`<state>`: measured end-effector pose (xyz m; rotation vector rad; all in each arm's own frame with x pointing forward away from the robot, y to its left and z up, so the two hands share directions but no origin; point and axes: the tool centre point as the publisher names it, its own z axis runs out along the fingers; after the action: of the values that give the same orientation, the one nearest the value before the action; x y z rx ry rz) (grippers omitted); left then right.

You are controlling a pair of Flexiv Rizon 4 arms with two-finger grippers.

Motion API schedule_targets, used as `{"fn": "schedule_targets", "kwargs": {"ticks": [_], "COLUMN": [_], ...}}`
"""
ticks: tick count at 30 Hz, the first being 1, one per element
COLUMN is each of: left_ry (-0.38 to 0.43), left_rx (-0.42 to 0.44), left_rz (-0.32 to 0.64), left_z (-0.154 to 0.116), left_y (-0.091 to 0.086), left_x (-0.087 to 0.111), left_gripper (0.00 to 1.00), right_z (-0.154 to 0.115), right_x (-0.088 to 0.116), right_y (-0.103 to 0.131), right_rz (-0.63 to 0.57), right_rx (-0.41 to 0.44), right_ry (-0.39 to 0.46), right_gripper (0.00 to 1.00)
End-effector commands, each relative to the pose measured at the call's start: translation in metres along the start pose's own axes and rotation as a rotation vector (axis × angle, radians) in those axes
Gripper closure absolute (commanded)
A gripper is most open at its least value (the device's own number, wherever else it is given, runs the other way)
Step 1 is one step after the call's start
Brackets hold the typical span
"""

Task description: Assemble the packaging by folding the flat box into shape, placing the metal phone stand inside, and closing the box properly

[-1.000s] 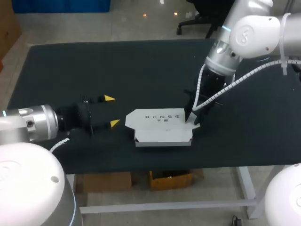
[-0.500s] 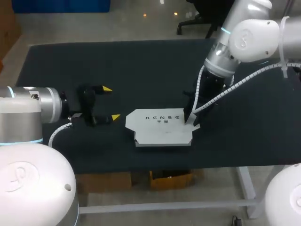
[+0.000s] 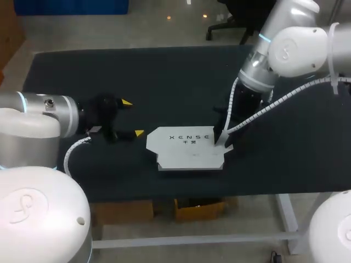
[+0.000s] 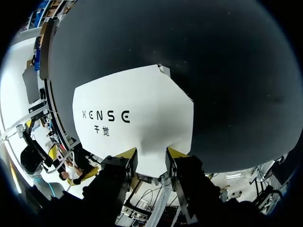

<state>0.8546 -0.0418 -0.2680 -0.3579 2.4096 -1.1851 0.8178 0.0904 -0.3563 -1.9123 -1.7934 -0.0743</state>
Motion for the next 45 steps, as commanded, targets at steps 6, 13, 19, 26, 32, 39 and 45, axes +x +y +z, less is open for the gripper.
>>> {"fn": "schedule_targets", "kwargs": {"ticks": [6, 13, 19, 26, 32, 39, 45], "left_ry": [0.060, -0.070, -0.070, -0.018, -0.019, -0.063, -0.063], "left_rx": [-0.408, -0.556, -0.556, -0.609, -0.649, -0.700, -0.700], "left_rz": [-0.405, -0.432, -0.432, -0.606, -0.879, -0.988, -0.988], "left_z": [0.020, 0.022, 0.022, 0.028, 0.031, 0.036, 0.036], "left_y": [-0.025, -0.024, -0.024, -0.031, -0.027, -0.025, -0.025], "left_x": [-0.002, -0.006, -0.006, -0.003, 0.011, 0.019, 0.019], "left_gripper": [0.00, 0.00, 0.00, 0.00, 0.00, 0.00, 0.00], "right_z": [0.003, 0.006, 0.008, 0.010, 0.011, 0.012, 0.011], "right_x": [-0.003, -0.006, -0.006, -0.005, -0.008, -0.009, -0.010], "right_y": [-0.003, -0.002, -0.002, -0.003, -0.004, -0.005, -0.006], "right_rz": [0.001, 0.004, 0.005, 0.001, -0.001, -0.001, -0.004], "right_rx": [-0.009, -0.008, -0.010, -0.019, -0.025, -0.032, -0.039], "right_ry": [0.012, 0.021, 0.028, 0.031, 0.034, 0.036, 0.034], "right_gripper": [0.65, 0.65, 0.65, 0.65, 0.65, 0.65, 0.65]}}
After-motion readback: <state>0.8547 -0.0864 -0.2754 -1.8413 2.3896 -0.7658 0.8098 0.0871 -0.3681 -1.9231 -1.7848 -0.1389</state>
